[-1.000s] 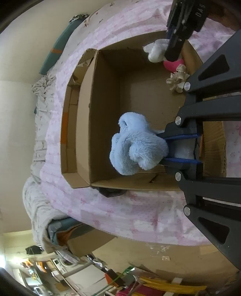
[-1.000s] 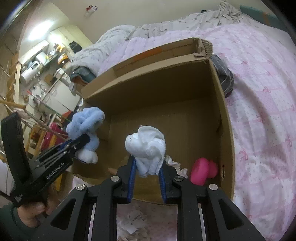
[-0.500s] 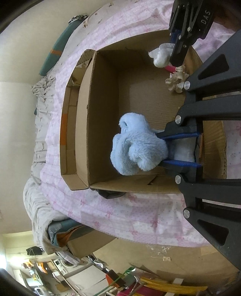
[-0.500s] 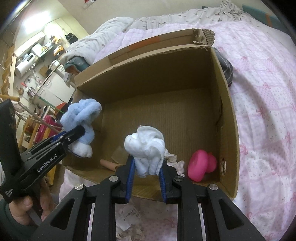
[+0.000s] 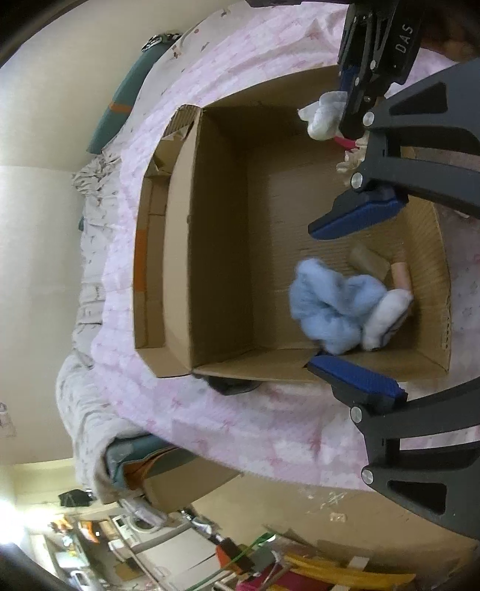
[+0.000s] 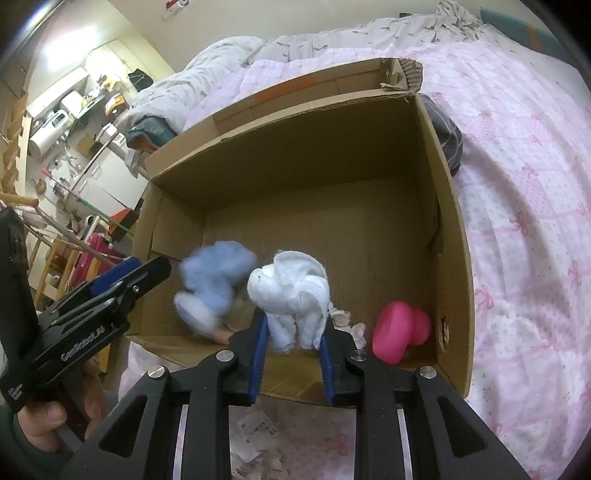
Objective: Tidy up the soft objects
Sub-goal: 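Open both grippers to drop the slipper and sock into the box, then move both grippers back to the scrunchie and plastic packet on the bed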
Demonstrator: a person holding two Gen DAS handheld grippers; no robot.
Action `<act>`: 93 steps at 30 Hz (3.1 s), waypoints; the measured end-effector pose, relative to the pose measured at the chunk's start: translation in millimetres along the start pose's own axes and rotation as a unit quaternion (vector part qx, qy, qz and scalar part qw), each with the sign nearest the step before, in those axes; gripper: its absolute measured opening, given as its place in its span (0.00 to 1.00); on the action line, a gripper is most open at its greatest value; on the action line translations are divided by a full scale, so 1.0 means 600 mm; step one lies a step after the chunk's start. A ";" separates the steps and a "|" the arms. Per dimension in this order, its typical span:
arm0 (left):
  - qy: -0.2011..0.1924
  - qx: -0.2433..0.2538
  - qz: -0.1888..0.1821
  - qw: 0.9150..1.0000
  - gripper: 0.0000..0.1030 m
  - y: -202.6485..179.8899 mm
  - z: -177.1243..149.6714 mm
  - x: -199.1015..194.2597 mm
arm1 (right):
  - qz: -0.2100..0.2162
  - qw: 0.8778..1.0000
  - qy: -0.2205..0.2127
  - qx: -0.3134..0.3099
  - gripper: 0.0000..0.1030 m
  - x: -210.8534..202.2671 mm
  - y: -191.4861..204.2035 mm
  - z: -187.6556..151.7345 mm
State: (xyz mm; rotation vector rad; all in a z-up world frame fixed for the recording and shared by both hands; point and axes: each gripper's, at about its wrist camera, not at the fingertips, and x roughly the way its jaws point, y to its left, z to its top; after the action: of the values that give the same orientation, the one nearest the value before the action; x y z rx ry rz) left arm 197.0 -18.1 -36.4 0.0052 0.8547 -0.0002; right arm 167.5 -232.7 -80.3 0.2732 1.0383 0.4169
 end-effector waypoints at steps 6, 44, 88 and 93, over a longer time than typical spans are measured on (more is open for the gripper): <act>-0.003 0.008 0.004 1.000 0.65 -0.004 0.000 -0.001 | 0.002 1.000 -0.025 0.012 0.68 -0.014 -0.004 -0.001; -0.019 -0.006 0.018 1.000 0.65 0.026 -0.058 -0.118 | -0.044 0.997 -0.060 -0.001 1.00 -0.097 0.001 -0.053; 0.108 -0.094 0.023 0.989 0.65 0.098 -0.180 -0.079 | -0.016 0.981 0.185 -0.061 1.00 0.060 0.088 -0.222; 0.111 -0.088 0.024 0.990 0.65 0.096 -0.185 -0.075 | -0.032 0.979 0.187 -0.077 0.84 0.080 0.099 -0.232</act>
State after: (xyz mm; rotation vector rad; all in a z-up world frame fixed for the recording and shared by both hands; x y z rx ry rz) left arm 83.9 39.8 -74.9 -0.1415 1.0753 0.1225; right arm 55.0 -154.6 -160.4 0.0209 1.3709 0.4990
